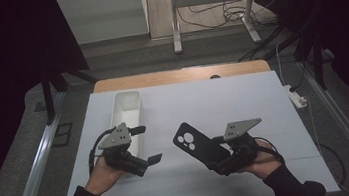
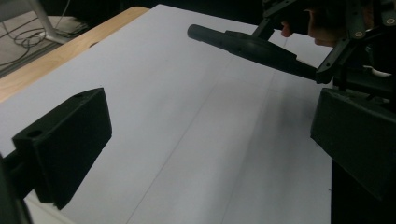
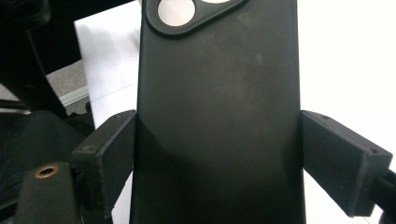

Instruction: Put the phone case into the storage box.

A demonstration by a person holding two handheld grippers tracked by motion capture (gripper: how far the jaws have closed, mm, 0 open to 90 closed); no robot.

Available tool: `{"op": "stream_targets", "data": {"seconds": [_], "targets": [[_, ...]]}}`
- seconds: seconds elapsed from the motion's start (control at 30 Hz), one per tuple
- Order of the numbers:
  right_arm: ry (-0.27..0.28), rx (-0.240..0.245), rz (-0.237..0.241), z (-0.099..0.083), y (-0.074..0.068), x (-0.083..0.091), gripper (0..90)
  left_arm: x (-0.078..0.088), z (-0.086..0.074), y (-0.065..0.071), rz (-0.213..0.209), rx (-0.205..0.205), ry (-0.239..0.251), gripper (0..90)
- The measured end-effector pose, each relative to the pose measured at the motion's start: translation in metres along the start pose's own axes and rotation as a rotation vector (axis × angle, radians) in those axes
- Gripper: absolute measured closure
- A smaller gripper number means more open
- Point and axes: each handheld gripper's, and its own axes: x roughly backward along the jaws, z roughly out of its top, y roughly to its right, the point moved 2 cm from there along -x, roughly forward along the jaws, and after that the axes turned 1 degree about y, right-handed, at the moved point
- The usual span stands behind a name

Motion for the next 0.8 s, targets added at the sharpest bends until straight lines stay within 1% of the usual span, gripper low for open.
{"op": "stream_targets", "data": {"seconds": [0.1,0.13,0.3,0.37,0.53,0.57,0.63,0.7,0.8], "targets": [[0.003,0.011,0.02,0.001,-0.002,-0.001,14.6,-0.002,-0.001,0.002,-0.041,0.005,0.004,0.0],[0.002,0.012,0.023,0.001,-0.003,-0.001,14.5,-0.003,-0.001,0.002,-0.052,0.004,0.003,0.0],[0.014,0.022,0.068,0.003,-0.006,-0.002,14.5,-0.01,-0.001,0.003,-0.099,0.02,0.007,0.0],[0.011,0.028,0.079,0.003,-0.006,-0.004,14.5,-0.011,-0.001,0.003,-0.11,0.021,0.01,0.0],[0.018,0.042,0.114,0.005,-0.01,-0.006,14.5,-0.016,0.001,0.003,-0.157,0.022,0.012,0.0],[0.018,0.042,0.114,0.005,-0.01,-0.006,14.5,-0.016,0.001,0.003,-0.157,0.022,0.012,0.0],[0.025,0.047,0.137,0.007,-0.012,-0.007,14.5,-0.02,0.002,0.004,-0.178,0.011,0.01,0.0],[0.023,0.048,0.14,0.007,-0.013,-0.007,14.5,-0.02,0.003,0.004,-0.181,0.009,0.009,0.0],[0.028,0.051,0.157,0.008,-0.014,-0.008,14.5,-0.024,0.004,0.005,-0.204,0.005,0.009,0.0]]}}
